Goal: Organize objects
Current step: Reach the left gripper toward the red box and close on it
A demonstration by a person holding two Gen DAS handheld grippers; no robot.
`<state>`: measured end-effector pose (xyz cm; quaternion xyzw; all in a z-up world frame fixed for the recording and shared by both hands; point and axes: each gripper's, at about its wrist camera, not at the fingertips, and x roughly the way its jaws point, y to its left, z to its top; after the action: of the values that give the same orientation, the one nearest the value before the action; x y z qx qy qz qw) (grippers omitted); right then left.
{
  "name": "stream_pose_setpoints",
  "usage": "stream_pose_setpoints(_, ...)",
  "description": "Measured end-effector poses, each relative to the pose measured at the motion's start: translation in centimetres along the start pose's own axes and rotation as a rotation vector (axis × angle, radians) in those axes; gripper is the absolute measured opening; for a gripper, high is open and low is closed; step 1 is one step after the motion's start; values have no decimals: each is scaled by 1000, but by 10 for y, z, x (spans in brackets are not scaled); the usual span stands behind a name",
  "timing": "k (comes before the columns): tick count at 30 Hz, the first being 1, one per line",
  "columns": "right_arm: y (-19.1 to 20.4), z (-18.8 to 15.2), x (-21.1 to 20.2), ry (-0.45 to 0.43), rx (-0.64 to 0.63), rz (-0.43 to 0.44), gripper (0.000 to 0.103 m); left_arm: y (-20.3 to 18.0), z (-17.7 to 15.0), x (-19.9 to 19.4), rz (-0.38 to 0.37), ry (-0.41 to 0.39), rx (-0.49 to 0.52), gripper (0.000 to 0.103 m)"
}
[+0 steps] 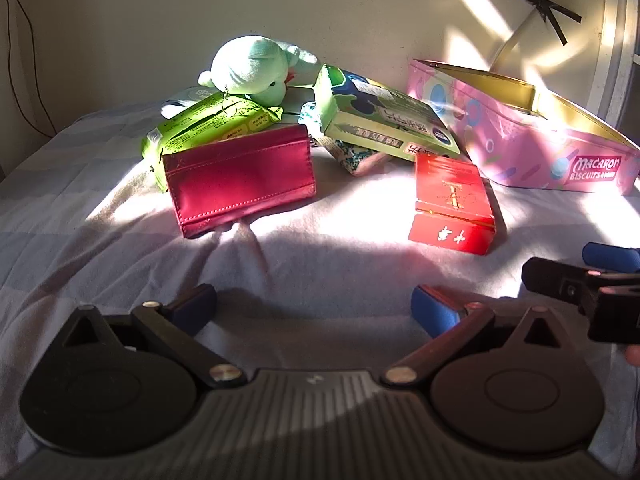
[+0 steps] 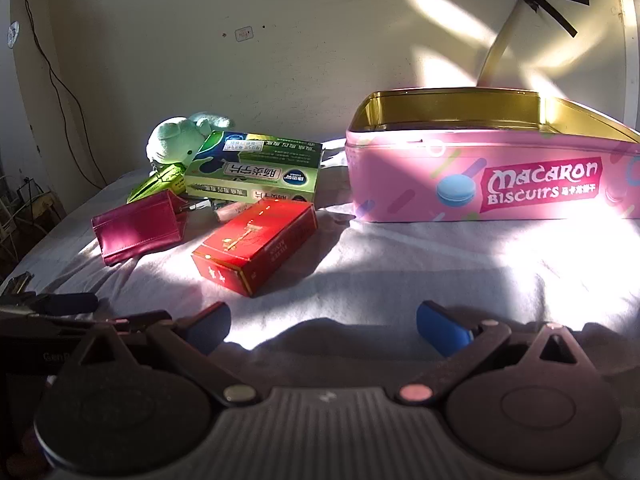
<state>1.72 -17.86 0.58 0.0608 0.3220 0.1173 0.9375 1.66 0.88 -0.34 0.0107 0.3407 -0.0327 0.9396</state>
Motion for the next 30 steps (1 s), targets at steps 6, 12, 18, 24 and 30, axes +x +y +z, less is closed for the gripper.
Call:
stream_pose_setpoints(6, 1, 2, 6, 10, -15, 13, 103, 8, 14, 15, 19, 4, -15, 103)
stream_pose_setpoints(12, 5, 2, 10, 16, -37, 1, 103, 11, 21, 22, 48, -6, -24, 103)
stream_pose_setpoints(18, 14, 4, 16, 31, -84, -14, 103, 12, 20, 24, 48, -22, -20, 103)
stream_pose_setpoints(24, 17, 3, 17, 38, -111, -30, 103, 13, 19, 24, 43, -35, -23, 103)
stream_pose_setpoints(30, 22, 4, 17, 47, -140, -38, 100, 21, 26, 16, -76, -30, -72, 93)
